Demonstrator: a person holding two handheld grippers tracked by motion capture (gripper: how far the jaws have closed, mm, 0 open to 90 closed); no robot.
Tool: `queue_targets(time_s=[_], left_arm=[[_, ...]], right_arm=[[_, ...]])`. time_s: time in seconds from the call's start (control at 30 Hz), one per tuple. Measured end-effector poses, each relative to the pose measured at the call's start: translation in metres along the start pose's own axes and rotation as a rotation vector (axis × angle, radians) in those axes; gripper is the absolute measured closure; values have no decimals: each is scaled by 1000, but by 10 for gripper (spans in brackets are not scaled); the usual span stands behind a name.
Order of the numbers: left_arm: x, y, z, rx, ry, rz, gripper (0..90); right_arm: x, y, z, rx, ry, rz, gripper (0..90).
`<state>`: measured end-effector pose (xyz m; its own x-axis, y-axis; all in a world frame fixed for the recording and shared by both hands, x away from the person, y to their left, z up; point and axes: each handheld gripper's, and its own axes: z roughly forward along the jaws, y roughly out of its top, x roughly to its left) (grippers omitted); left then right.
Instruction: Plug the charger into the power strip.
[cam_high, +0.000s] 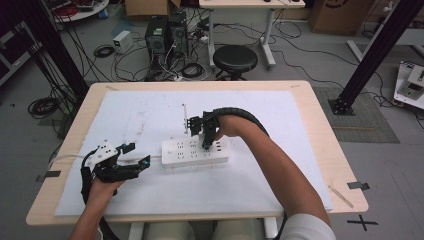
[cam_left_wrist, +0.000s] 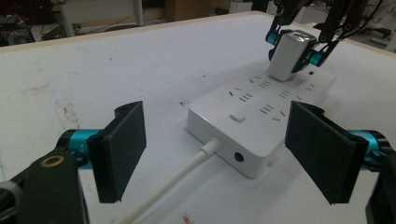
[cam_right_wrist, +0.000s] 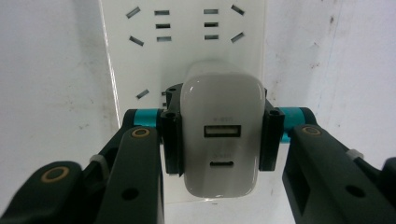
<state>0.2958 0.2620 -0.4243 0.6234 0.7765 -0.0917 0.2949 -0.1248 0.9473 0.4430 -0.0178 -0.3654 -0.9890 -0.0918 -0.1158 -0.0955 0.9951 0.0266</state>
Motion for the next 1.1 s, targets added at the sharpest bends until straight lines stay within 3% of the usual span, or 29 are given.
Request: queue_targets(time_s=[0.23, 0.47, 0.77, 0.97, 1.03, 1.1], left_arm=[[1, -1, 0, -7, 1, -1, 206], [3, -1, 0, -3, 4, -8, 207], [4, -1, 2, -2, 10, -11, 206], [2, 0, 1, 3, 13, -10, 206], [1, 0, -1, 6, 11, -5, 207], [1, 0, -3, 9, 13, -1, 207]], right_arm=[[-2, 2, 1, 11, 13, 26, 635], [-2, 9, 3, 65, 23, 25, 636], [-6, 10, 7, 77, 43, 27, 635], [-5, 6, 7, 39, 36, 22, 630], [-7, -1, 7, -29, 42, 22, 625], [-8, -9, 7, -94, 46, 67, 556]])
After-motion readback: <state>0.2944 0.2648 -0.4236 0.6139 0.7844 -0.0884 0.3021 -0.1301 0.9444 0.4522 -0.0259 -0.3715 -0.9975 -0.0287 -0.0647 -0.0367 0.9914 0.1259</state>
